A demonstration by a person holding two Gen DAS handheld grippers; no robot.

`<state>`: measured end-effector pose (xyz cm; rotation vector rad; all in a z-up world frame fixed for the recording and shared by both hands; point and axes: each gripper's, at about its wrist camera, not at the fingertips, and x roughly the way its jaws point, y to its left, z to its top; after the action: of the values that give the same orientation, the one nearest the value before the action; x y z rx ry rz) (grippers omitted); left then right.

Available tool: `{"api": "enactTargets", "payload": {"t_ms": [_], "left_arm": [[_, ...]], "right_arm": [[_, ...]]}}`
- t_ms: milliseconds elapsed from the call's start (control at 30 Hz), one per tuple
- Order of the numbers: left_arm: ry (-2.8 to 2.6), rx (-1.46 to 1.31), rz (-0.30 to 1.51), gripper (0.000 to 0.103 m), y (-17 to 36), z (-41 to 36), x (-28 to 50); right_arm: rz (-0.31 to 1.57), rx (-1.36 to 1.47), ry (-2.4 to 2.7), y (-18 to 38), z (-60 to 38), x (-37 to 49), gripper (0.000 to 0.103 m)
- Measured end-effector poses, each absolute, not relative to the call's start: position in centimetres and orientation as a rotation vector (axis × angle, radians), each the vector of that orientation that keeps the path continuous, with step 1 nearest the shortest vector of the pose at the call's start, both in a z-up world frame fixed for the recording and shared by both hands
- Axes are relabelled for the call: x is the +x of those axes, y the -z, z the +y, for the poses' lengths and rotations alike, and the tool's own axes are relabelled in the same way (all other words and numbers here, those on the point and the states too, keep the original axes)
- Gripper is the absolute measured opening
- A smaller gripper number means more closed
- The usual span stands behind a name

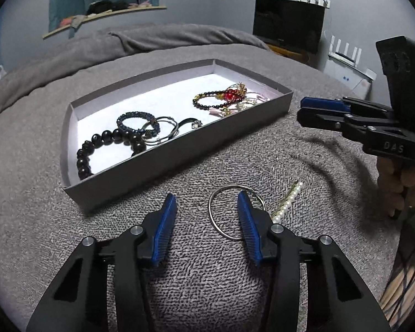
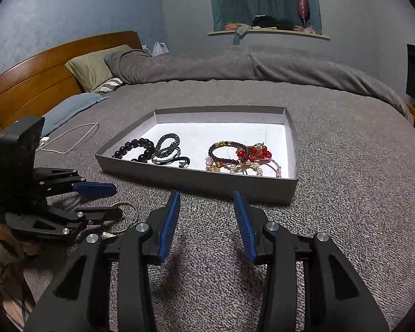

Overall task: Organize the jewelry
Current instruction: 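Move both open tools back over the silver hoop and pearl hairpin, then grasp the pearl hairpin with the right tool while the left tool grasps the silver hoop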

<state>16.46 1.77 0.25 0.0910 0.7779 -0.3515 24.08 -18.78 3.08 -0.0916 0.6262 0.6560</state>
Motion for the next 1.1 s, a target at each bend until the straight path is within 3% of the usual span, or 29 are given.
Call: {"api": "enactTargets", "payload": {"t_ms": [133, 367, 867, 967, 1100], "left_arm": [[0.34, 0.098, 0.79, 0.041, 0.0, 1.8, 16.7], [0.333, 0.105, 0.79, 0.01, -0.2, 2.0, 16.5], [0.254, 0.076, 0.771, 0.01, -1.2, 5.3, 15.6], [0.26, 0.044, 0.777, 0.01, -1.2, 6.1, 15.3], [0.291, 0.039, 0.761, 0.017, -1.4, 5.9, 14.6]], "right_arm": [[0.626, -0.092, -0.656, -3.2, -18.9, 24.0, 0.042], [0.635, -0.095, -0.668, -3.0, -18.6, 24.0, 0.042], [0.681, -0.199, -0.875, -2.1, -15.2, 21.4, 0.042], [0.677, -0.215, -0.904, -2.0, -14.6, 20.9, 0.052], [0.686, -0.264, -0.935, -1.6, -13.5, 20.3, 0.053]]}}
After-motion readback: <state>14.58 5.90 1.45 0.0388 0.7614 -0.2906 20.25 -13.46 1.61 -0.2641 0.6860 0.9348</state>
